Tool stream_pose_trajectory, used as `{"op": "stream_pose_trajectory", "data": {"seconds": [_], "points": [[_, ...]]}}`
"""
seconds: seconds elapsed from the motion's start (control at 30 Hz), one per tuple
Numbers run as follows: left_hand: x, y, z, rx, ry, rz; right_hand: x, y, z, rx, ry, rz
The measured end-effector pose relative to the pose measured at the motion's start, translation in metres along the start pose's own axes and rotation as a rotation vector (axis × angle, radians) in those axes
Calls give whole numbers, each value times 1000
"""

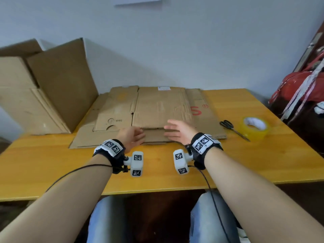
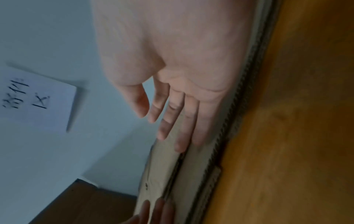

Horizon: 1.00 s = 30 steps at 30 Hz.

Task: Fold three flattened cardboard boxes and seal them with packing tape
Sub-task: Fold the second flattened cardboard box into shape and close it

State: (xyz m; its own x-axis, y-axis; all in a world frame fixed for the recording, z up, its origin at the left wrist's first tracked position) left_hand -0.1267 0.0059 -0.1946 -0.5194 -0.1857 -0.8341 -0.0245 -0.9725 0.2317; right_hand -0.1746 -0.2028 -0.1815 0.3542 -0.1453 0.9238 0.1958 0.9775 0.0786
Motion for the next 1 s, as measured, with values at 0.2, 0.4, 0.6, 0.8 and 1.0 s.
{"op": "stream_pose_trajectory", "data": {"seconds": [0.2, 0.4, 0.6, 0.8, 1.0], "points": [[15, -4, -5, 87, -103, 88, -41, -6, -17, -8, 113, -215], [17, -5, -9, 108, -83, 30, -42, 3, -8, 20, 140, -118], [16, -4, -3, 91, -51, 61, -43, -2, -7, 5, 198, -40], [12, 0, 2, 76, -25, 198, -41, 2, 5, -6, 233, 19], [4, 17, 14, 50, -64, 410, -42, 0, 1, -26, 218, -51]]}}
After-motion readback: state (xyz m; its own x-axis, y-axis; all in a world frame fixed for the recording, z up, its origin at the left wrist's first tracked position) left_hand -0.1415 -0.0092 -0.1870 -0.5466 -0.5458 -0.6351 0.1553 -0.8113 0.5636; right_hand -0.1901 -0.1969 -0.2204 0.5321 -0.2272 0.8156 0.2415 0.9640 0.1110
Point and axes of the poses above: each hand's wrist, its own z-axis away from the middle knuckle, its own y-axis out of the palm, x = y × z, the point moved 10 cm from there along -z, towards the middle knuckle, and after that the axes turned 8 degrees about z, right-handed, at the moved point
